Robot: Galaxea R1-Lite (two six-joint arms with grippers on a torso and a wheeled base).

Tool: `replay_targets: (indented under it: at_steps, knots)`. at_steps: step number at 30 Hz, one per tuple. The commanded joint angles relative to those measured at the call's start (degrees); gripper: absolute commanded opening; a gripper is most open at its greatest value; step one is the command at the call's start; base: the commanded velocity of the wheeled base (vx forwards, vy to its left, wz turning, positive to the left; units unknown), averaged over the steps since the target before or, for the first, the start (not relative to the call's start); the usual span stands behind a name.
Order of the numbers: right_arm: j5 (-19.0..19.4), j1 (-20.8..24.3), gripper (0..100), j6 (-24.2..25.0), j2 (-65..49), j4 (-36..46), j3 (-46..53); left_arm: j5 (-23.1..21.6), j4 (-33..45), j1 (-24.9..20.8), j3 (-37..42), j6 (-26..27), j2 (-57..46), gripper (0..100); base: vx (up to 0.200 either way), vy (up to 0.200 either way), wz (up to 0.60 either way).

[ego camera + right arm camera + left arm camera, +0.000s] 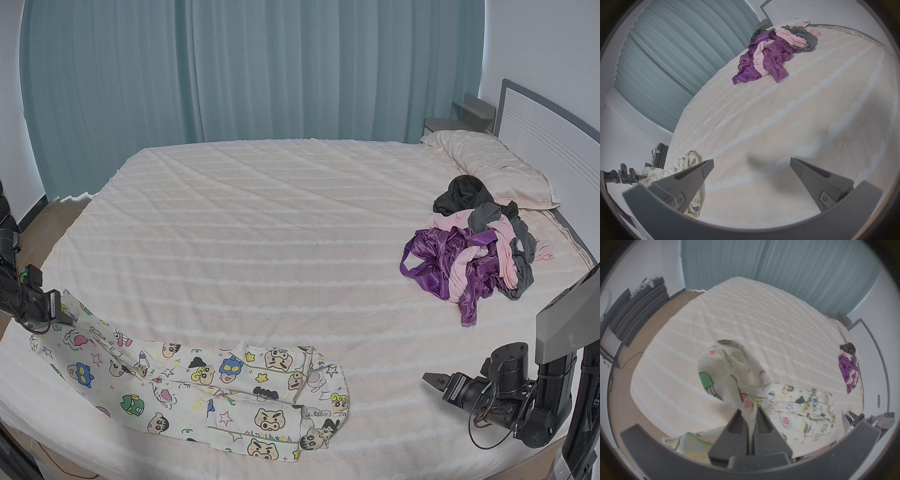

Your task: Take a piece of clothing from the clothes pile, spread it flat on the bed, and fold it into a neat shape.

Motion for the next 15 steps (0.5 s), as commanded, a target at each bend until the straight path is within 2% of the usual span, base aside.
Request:
replay_targets:
  at_steps: [1, 3, 4, 7, 9, 10, 12, 15]
  knots:
    - [0.00, 0.07, 100, 0.02, 0.07, -0.32, 0.57, 2.41, 2.17, -11.78, 3.77, -5.87, -7.69, 0, 0.000, 0.000, 0.00]
    - [0.00, 0.16, 100, 0.02, 0.07, -0.32, 0.66, 5.57, 1.99, -18.90, 4.91, -10.88, -9.98, 0, 0.000, 0.000, 0.00]
    - [0.00, 0.16, 100, 0.02, 0.07, -0.32, 0.66, 6.63, 1.91, -20.83, 5.18, -12.20, -10.42, 0, 0.000, 0.000, 0.00]
    - [0.00, 0.42, 100, 0.02, 0.16, -0.32, 0.66, 12.87, 1.73, -32.25, 5.61, -19.76, -11.29, 0, 0.000, 0.000, 0.00]
    - [0.00, 0.51, 100, 0.02, 0.16, -0.32, 0.66, 15.68, 1.47, -38.23, 5.53, -24.06, -11.03, 0, 0.000, 0.000, 0.00]
    - [0.00, 0.51, 100, 0.02, 0.24, -0.32, 0.66, 16.38, 1.38, -39.64, 5.35, -24.94, -10.86, 0, 0.000, 0.000, 0.00]
    - [0.00, 0.51, 100, 0.02, 0.24, -0.32, 0.57, 19.64, 0.50, -46.76, 5.00, -28.81, -9.45, 0, 0.000, 0.000, 0.00]
    - [0.00, 0.51, 100, 0.02, 0.33, -0.32, 0.66, 23.33, -2.31, -53.79, 4.91, -32.76, -5.93, 0, 0.000, 0.000, 0.00]
